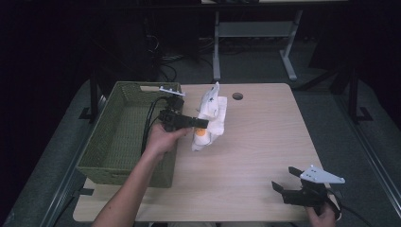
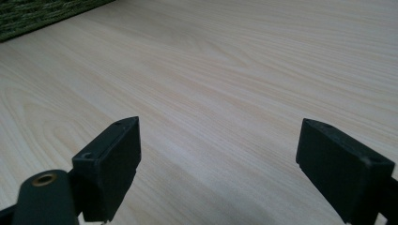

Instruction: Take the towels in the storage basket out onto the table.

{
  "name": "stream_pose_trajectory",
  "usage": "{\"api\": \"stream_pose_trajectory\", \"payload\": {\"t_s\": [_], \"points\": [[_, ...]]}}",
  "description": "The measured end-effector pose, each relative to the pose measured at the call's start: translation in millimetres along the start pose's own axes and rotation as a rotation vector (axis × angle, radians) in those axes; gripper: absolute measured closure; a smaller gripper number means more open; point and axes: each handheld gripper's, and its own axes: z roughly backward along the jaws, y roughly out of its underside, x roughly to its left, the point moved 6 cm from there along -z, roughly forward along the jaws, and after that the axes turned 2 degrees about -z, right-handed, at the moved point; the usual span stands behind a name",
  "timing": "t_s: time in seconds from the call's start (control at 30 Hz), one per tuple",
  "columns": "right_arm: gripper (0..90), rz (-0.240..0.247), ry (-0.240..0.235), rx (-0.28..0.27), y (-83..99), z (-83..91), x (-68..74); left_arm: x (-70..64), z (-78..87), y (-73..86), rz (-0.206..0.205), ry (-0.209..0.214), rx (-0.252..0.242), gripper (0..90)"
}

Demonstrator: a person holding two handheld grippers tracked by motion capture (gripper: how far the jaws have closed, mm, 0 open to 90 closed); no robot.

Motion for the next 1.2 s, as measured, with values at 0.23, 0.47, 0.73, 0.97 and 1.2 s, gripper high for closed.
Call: {"api": "stream_pose_trajectory", "payload": {"t_s": [0.23,0.47,0.73,0.97,1.2], "points": [[13.9,-0.005,0.0,0.0,-0.1,0.4,0.2,-1.2,-11.4,1.4,0.001,0.008,0.016,72.5],[13.9,-0.005,0.001,0.002,0.0,0.2,0.2,-3.7,-25.7,2.7,-0.002,0.014,0.033,72.3],[13.9,-0.003,-0.003,0.001,0.1,0.5,0.2,-1.9,-41.4,5.4,0.018,0.002,0.05,72.3],[13.9,-0.006,-0.002,-0.003,-0.2,1.6,-0.6,-3.4,-55.6,9.6,0.009,-0.007,0.088,71.8],[13.9,-0.006,-0.005,-0.006,-0.3,1.8,-0.2,-1.2,-69.9,16.2,0.023,-0.017,0.112,71.7]]}}
